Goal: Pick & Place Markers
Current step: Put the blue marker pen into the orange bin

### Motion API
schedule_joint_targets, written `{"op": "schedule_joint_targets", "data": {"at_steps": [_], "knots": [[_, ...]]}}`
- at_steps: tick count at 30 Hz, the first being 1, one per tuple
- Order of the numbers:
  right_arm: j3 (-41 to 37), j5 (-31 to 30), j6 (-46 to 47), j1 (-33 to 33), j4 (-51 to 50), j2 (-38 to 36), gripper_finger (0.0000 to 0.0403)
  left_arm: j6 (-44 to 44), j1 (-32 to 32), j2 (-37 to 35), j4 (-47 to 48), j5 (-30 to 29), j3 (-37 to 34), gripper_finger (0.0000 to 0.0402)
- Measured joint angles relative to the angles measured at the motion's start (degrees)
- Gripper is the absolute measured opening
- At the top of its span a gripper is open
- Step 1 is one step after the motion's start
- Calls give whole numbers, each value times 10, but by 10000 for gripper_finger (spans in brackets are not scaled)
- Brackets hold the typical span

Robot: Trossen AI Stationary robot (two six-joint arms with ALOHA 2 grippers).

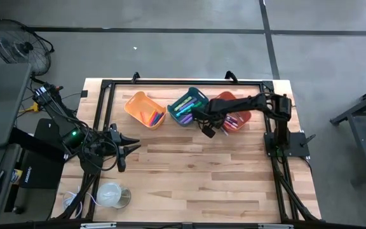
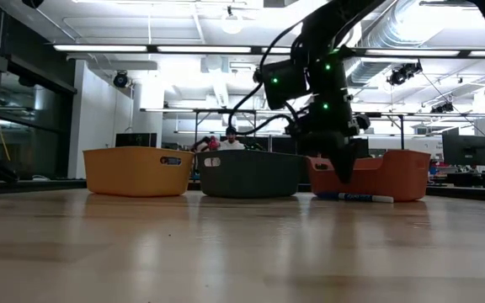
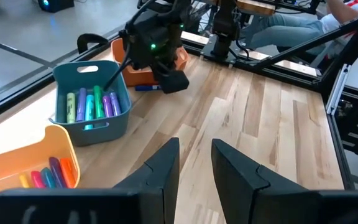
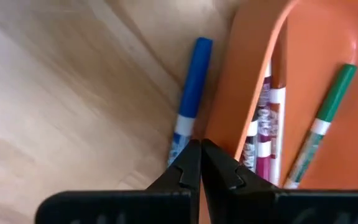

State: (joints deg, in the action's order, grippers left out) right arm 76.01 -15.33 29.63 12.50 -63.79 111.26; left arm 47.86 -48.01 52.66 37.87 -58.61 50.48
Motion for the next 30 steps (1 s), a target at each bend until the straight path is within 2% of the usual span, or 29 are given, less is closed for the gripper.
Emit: {"op": "schedule_joint_targets", "data": {"at_steps": [14, 20, 25, 30], "knots": [[0, -20, -19, 29, -16, 0, 0, 0, 0, 0, 0, 0, 0, 92], [0, -53, -31, 30, -29, 0, 0, 0, 0, 0, 0, 1, 0, 92], [0, -52, -30, 33, -47, 0, 0, 0, 0, 0, 0, 2, 0, 92], [0, -16, -23, 26, -41, 0, 0, 0, 0, 0, 0, 11, 0, 92]]}}
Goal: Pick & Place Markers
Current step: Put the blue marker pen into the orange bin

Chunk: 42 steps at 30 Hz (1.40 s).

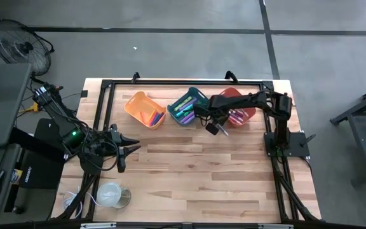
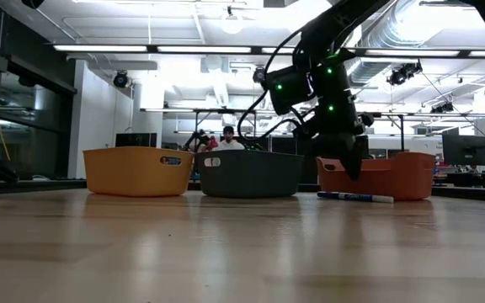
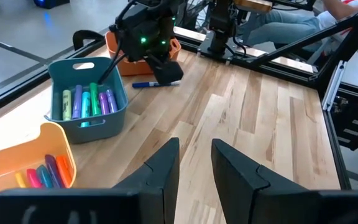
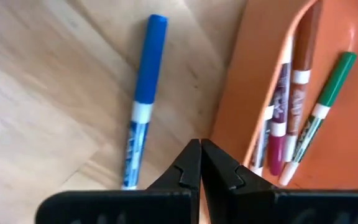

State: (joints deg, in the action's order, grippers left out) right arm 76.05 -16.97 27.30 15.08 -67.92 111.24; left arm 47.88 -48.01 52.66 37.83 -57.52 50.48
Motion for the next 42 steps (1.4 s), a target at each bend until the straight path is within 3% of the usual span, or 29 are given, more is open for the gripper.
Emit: {"op": "schedule_joint_targets", "data": {"at_steps": [4, 10, 16, 27, 42], "knots": [[0, 5, 13, -14, 0, 0, 0, 0, 0, 0, 0, 0, 0, 92], [0, 88, 23, -18, 22, 0, 0, 0, 0, 0, 0, 0, 0, 92], [0, 75, 21, -17, 37, 0, 16, 0, 0, 0, 0, 5, 0, 92], [0, 84, 9, -16, 66, 0, 135, 0, 0, 0, 1, 14, 0, 92], [0, 83, 4, 3, 66, 0, 142, 0, 0, 0, 8, 16, 0, 92]]}}
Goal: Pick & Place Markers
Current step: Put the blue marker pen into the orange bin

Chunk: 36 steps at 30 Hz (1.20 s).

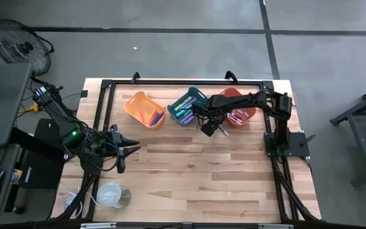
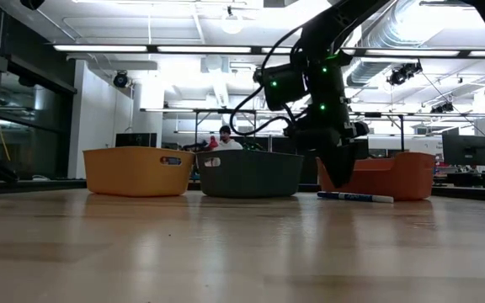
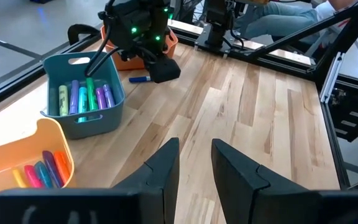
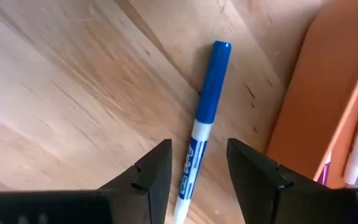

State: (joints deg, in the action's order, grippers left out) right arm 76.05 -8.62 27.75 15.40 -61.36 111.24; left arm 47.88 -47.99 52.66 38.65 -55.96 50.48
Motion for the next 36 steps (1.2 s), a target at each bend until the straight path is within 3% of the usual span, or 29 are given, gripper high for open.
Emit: {"op": "schedule_joint_targets", "data": {"at_steps": [30, 36], "knots": [[-1, 11, -18, 4, 1, 0, 142, 0, 0, 0, 0, 10, 0, 92], [-49, 31, -13, 7, 29, 0, 142, 1, 0, 0, 0, 15, 0, 92]]}}
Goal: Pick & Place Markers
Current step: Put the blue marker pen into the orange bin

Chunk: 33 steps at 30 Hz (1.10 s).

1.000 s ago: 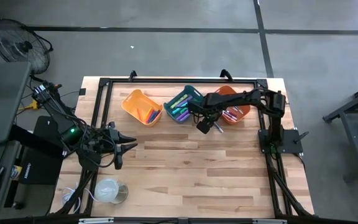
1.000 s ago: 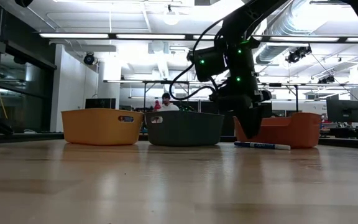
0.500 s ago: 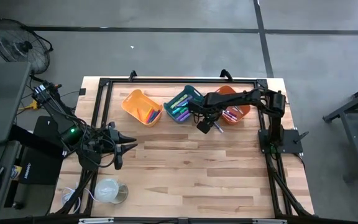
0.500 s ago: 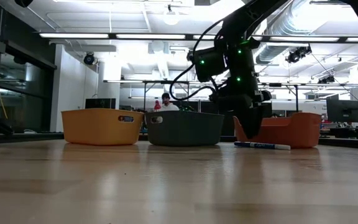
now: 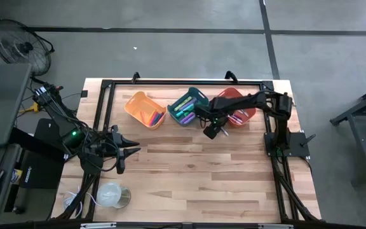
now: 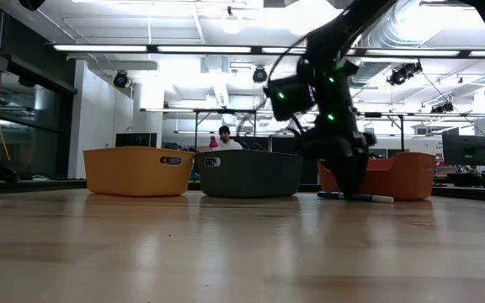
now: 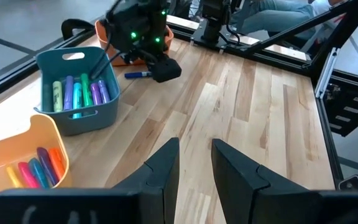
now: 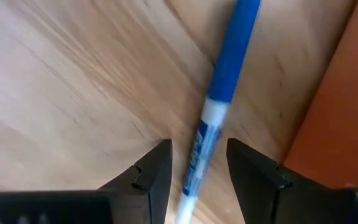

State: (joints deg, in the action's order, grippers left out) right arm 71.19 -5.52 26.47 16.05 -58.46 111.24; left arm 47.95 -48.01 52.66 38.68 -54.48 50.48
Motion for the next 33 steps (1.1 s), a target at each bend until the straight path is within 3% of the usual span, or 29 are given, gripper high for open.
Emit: {"op": "schedule_joint_targets", "data": {"at_steps": [6, 13, 19, 27, 33], "knots": [[-39, 19, -2, -9, 39, -5, 142, 2, 0, 0, 1, 1, 0, 92], [-27, 28, 5, -53, 45, -2, 142, 2, 0, 0, 1, 0, 0, 92], [-20, 81, 17, -97, 53, 0, 142, 3, 0, 0, 0, 1, 0, 92], [-20, 79, 170, -130, 58, 0, 142, 4, 0, 0, 0, 1, 0, 92], [-20, 57, 197, -139, 63, 0, 138, 4, 0, 0, 0, 1, 0, 92]]}}
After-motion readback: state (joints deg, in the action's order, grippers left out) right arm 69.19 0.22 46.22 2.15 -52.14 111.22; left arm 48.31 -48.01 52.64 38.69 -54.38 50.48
